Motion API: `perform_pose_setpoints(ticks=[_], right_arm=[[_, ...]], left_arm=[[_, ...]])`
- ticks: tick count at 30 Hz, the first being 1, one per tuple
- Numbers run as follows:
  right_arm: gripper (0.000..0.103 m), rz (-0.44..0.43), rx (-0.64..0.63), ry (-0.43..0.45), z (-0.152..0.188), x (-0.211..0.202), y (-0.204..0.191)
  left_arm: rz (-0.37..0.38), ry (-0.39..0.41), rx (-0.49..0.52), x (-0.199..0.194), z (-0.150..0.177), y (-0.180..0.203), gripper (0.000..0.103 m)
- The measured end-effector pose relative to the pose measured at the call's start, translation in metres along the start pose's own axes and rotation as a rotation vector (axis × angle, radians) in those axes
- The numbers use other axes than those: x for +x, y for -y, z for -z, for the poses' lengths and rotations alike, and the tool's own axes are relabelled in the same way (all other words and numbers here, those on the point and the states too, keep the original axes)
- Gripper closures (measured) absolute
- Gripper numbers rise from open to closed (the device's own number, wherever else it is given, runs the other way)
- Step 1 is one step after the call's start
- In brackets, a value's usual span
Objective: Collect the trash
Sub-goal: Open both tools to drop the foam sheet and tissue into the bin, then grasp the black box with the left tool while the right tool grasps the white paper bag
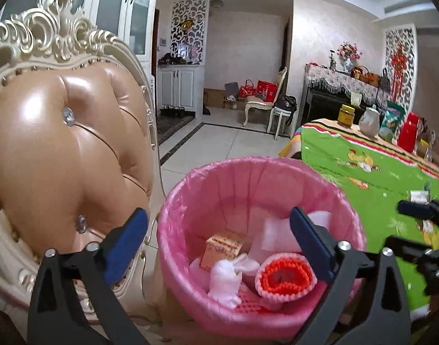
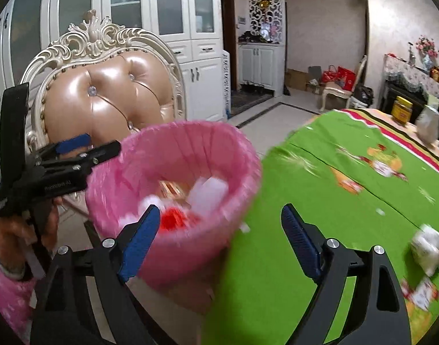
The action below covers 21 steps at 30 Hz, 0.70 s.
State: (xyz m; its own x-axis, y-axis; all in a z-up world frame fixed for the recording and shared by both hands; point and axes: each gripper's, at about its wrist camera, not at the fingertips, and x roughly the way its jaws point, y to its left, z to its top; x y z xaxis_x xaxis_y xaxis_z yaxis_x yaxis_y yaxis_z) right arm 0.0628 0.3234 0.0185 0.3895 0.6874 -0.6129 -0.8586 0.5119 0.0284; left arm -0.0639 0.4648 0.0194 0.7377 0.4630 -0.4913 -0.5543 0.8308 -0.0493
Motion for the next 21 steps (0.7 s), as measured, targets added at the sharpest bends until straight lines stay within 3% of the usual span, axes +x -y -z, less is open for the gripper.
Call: perform_pose_setpoints(ticks=[8, 15, 21], right_arm=[[0.021, 0.187, 0.042, -0.005, 0.058, -0.076, 0.054], [0.021, 0.378, 0.177, 0.003, 0.100, -0.143, 0.136], [0.021, 0.535, 0.354, 0.019, 0.149, -0.208, 0.230]], left_arm=[[0.168, 0.031, 0.149, -0.035, 0.009, 0.088, 0.005], [0.367, -0.035, 0.293, -0.038, 0.021, 0.220, 0.005], [0.517, -0.055, 0.424, -0.045, 0.038, 0.350, 0.005]])
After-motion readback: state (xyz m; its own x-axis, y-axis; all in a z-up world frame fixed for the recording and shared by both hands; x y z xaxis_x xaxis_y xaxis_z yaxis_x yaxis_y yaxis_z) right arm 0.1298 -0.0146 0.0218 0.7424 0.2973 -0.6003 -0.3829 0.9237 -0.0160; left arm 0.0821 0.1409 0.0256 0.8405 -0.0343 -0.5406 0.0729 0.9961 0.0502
